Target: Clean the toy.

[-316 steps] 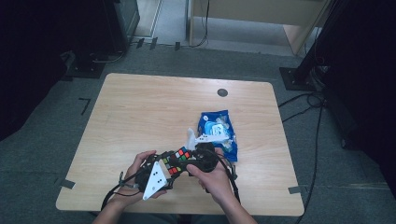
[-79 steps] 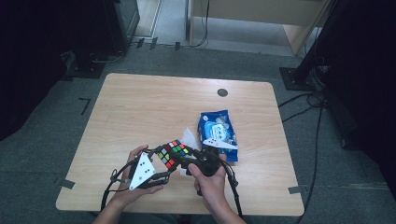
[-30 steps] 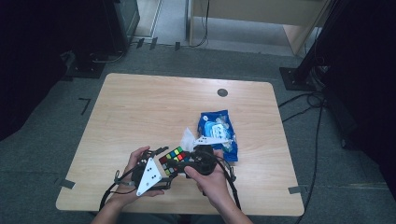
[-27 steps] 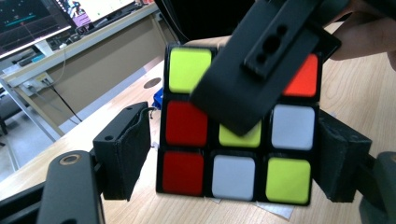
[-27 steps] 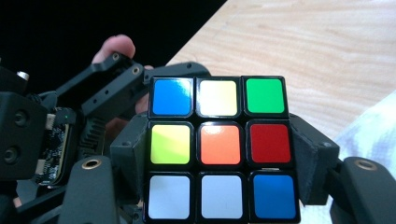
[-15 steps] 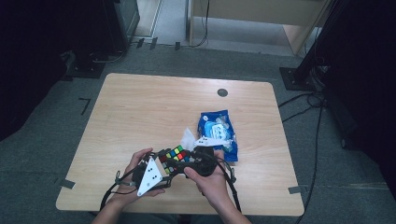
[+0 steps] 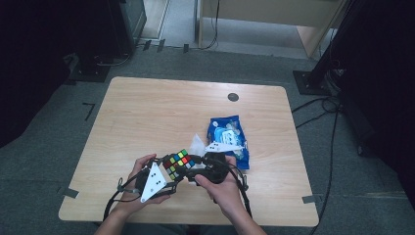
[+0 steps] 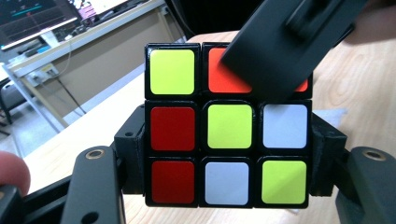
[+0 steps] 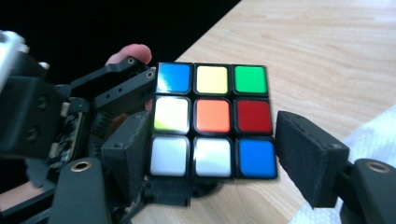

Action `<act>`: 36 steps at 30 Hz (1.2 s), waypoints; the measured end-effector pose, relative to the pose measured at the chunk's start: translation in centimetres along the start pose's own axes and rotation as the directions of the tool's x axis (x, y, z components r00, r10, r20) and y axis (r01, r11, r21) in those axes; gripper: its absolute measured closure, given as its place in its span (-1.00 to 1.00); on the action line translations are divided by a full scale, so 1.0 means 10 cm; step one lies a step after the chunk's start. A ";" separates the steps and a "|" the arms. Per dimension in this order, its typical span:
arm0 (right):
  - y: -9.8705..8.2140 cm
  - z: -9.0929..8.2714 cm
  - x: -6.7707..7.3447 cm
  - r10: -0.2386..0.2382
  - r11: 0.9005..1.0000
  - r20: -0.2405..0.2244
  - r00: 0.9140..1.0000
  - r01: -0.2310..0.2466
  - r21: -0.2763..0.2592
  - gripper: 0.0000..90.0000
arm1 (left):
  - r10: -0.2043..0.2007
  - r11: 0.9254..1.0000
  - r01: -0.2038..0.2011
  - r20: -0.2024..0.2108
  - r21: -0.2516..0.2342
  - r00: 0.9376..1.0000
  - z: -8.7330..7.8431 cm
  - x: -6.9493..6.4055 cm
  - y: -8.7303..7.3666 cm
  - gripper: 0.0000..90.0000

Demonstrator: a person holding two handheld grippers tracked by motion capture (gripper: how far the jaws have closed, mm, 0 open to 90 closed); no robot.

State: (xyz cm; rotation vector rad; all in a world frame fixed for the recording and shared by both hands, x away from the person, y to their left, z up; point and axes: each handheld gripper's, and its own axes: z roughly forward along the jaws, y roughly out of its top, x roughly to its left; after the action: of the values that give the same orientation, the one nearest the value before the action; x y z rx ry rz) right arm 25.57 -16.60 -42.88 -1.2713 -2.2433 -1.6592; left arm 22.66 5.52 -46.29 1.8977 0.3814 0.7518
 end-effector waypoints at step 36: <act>-0.49 0.43 -0.50 -0.353 0.932 0.432 0.830 0.269 0.243 0.34 | -0.135 0.991 0.134 -0.036 -0.020 0.990 -0.14 0.35 -0.11 -0.25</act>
State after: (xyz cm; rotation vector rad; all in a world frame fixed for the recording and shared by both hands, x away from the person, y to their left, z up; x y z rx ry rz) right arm 27.31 -16.25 -50.90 -1.4487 -2.9502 -1.2887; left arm 24.45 8.99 -45.68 1.8240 0.5194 0.6984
